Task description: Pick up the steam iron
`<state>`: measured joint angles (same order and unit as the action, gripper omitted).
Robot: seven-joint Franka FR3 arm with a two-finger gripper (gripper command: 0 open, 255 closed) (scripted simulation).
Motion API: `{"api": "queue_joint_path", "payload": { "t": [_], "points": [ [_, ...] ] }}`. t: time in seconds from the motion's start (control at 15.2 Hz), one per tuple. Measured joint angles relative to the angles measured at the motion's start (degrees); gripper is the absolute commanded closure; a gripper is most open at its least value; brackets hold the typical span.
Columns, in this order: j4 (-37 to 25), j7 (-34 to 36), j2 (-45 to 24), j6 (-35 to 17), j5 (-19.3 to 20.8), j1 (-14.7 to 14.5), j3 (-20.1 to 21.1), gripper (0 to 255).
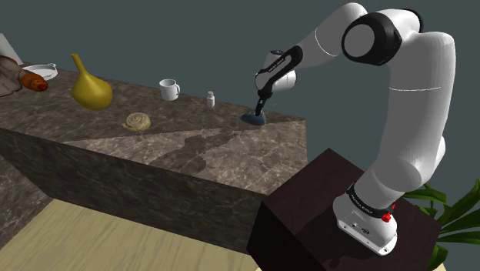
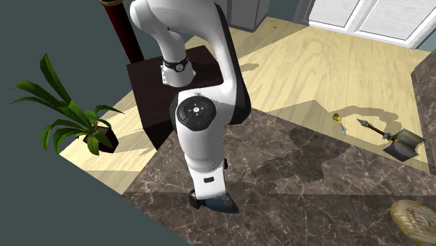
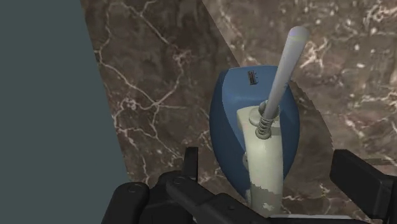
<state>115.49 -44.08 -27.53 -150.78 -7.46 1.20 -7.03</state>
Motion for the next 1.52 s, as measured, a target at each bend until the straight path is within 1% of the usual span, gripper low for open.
{"api": "queue_joint_path", "payload": {
  "t": [0.73,1.52],
  "points": [
    [-0.1,-0.03,0.05,0.1,0.0,0.03,-0.01,255],
    [-0.6,1.17,6.35,6.89,1.64,-0.76,-1.13,255]
  ]
}}
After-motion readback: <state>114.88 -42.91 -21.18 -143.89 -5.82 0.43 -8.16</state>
